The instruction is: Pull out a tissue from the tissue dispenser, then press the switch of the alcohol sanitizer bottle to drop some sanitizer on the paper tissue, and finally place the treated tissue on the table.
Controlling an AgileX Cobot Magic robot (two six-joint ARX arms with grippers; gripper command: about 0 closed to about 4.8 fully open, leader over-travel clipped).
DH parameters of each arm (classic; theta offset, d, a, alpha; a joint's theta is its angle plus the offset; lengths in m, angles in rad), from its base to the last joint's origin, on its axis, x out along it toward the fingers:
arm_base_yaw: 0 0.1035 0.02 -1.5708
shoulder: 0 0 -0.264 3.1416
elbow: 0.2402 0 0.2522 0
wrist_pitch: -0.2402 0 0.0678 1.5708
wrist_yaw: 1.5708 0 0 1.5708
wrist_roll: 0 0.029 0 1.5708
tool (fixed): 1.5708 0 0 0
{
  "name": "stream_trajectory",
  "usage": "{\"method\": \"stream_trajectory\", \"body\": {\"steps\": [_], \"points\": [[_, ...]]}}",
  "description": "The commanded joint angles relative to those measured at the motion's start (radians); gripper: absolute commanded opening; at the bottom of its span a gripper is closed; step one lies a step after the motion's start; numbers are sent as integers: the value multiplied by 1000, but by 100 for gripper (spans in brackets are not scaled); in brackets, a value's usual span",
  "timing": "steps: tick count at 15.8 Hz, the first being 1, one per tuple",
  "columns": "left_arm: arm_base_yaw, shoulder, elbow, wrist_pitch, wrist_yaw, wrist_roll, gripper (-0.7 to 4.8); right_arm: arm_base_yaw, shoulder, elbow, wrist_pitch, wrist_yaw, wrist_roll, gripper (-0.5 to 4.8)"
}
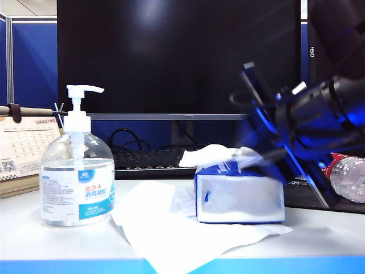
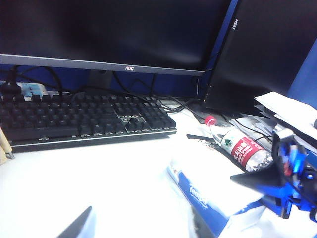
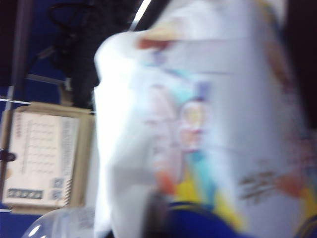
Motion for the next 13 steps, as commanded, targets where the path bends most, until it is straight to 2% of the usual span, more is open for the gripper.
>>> {"method": "stream_trajectory", "body": {"steps": [1, 2, 3, 6, 10, 13], "points": [[1, 1, 3, 7, 0, 1, 239, -36, -2, 6, 38, -79, -6, 39], [1, 1, 3, 7, 1, 0, 236, -49, -2, 8, 57, -126, -6, 39], [1, 1, 3, 9, 0, 1, 236, -53, -3, 13, 94, -175, -7, 3], [1, 1, 3, 15, -1, 1, 236, -53, -40, 82, 92, -283, -70, -1], [1, 1, 3, 15, 0, 1, 236, -62, -98, 147, 50, -308, -110, -2], [1, 1, 3, 14, 0, 1, 236, -80, -98, 146, -251, -291, -301, -2]]}}
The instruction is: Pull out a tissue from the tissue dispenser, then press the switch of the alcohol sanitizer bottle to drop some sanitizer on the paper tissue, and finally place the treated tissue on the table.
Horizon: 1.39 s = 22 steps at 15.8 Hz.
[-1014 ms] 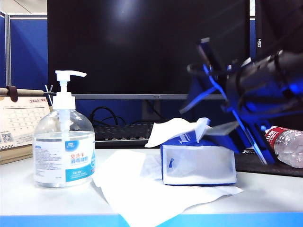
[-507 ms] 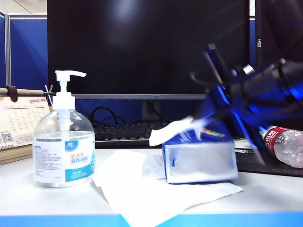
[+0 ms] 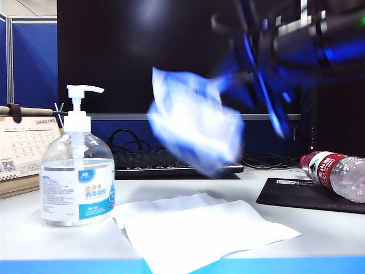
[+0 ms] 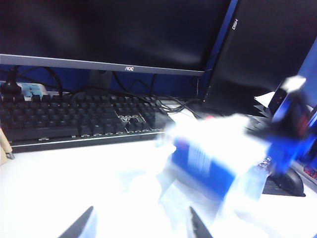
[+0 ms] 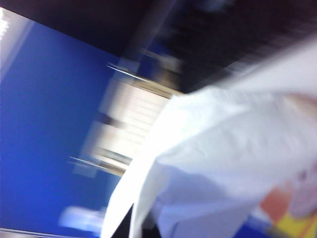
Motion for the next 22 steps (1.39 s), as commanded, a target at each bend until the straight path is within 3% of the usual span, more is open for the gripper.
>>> {"method": "stream_trajectory", "body": {"steps": [1, 4, 6, 8, 9, 13, 15, 17, 18, 22], "points": [[1, 1, 3, 13, 0, 1, 236, -5, -2, 0, -273, 26, -220, -2], [1, 1, 3, 13, 0, 1, 236, -6, -2, 1, -277, 10, -254, -2], [1, 1, 3, 13, -3, 1, 236, -6, -2, 1, -230, -63, -230, 0], [1, 1, 3, 12, -3, 1, 236, -6, -2, 2, -188, -158, -163, 154], [1, 1, 3, 12, -3, 1, 236, -6, -2, 0, -191, -159, -126, 191], [1, 1, 3, 5, -3, 1, 236, -6, -2, 1, -187, -220, -77, 168], [1, 1, 3, 5, -3, 1, 236, -6, -2, 0, -188, -242, -70, 119], [1, 1, 3, 5, -3, 1, 236, -6, -2, 0, -188, -238, -70, 18], [1, 1, 3, 5, -3, 1, 236, -6, -2, 0, -188, -236, -70, -5], [1, 1, 3, 5, -3, 1, 236, -6, -2, 2, -134, -233, -70, -6]]}}
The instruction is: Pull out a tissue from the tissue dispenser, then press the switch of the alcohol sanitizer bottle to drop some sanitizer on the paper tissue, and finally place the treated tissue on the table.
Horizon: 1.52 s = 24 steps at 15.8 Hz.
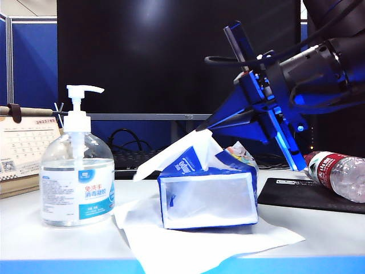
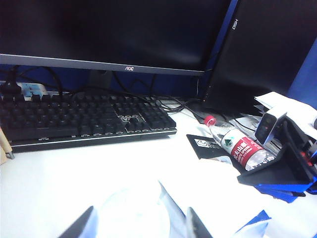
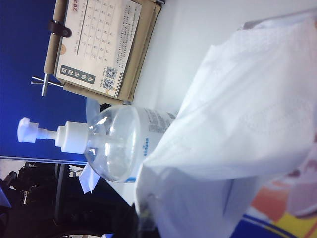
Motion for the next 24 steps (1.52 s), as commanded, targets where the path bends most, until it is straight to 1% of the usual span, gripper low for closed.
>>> {"method": "stream_trajectory", "body": {"steps": [1, 4, 7, 8, 9, 10, 11, 12, 13, 15, 16, 17, 19, 20, 21, 22, 24], "points": [[1, 2, 3, 6, -3, 1, 236, -9, -5, 14, 67, -2, 0, -6], [1, 2, 3, 5, -2, 1, 236, -64, -25, 43, 66, -10, -7, -6], [1, 2, 3, 5, -3, 1, 236, -192, -104, 66, -19, -34, -18, -6], [1, 2, 3, 6, -4, 1, 236, -263, -142, 83, -100, -109, -59, -6], [1, 2, 3, 6, -4, 1, 236, -307, -170, 93, -139, -153, -69, -6], [1, 2, 2, 7, -4, 1, 211, -349, -205, 105, -150, -201, -68, -6], [1, 2, 2, 8, -14, 1, 149, -370, -235, 124, -153, -241, -67, -6], [1, 2, 2, 13, -26, 1, 100, -377, -258, 146, -156, -278, -60, -6], [1, 2, 2, 30, -40, 1, 79, -375, -288, 177, -171, -302, -53, -6], [0, 2, 2, 85, -51, 0, 72, -372, -326, 218, -220, -328, -53, -6], [1, 2, 2, 147, -53, 0, 18, -371, -357, 232, -240, -332, -53, -6], [0, 2, 1, 179, -56, 0, 1, -371, -373, 232, -252, -343, -53, -6], [0, 4, 0, 179, -82, -14, -5, -367, -386, 232, -322, -372, -56, -6], [0, 6, 0, 179, -83, -28, -5, -337, -385, 231, -344, -382, -71, -6], [0, 10, 0, 188, -90, -34, -5, -279, -385, 231, -363, -369, -96, -6], [0, 11, 0, 201, -93, -47, -5, -200, -382, 231, -378, -341, -115, -6], [1, 11, 0, 248, -92, -104, -5, -59, -379, 231, -385, -254, -167, -6]]}}
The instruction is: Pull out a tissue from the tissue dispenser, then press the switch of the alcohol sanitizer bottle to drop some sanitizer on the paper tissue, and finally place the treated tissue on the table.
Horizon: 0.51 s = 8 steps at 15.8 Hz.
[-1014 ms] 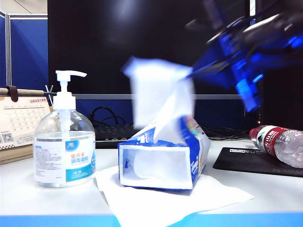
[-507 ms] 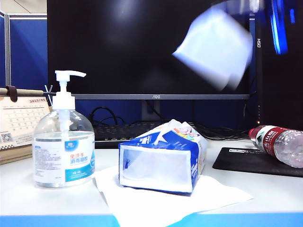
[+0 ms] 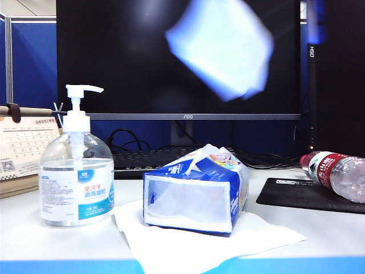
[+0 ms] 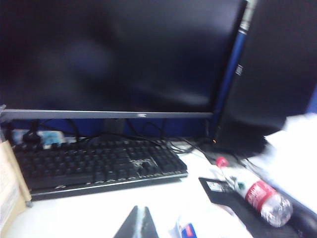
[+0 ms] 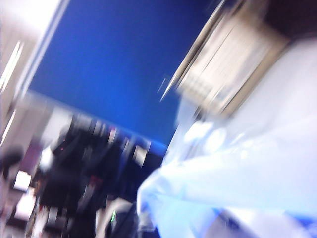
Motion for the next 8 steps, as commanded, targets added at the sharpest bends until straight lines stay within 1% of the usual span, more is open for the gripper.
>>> {"method": "stream_trajectory", "body": {"steps": [1, 2, 4, 6, 7, 8], "points": [[0, 0, 2, 95, 0, -91, -5, 147, 6, 5, 2, 129, -76, -6], [-1, 0, 2, 135, 0, -157, -5, 197, 26, 5, 6, 176, -107, -6], [0, 6, 2, 132, -2, -179, -5, 222, 88, 5, 18, 177, -114, -6], [-3, 51, 2, 132, 46, -208, -5, 230, 209, 5, 130, 172, -132, -6], [-3, 95, 3, 146, 48, -208, -5, 232, 271, 6, 200, 134, -124, -6], [-4, 135, 3, 183, 82, -226, -5, 233, 308, 6, 242, 126, -106, -6]]}}
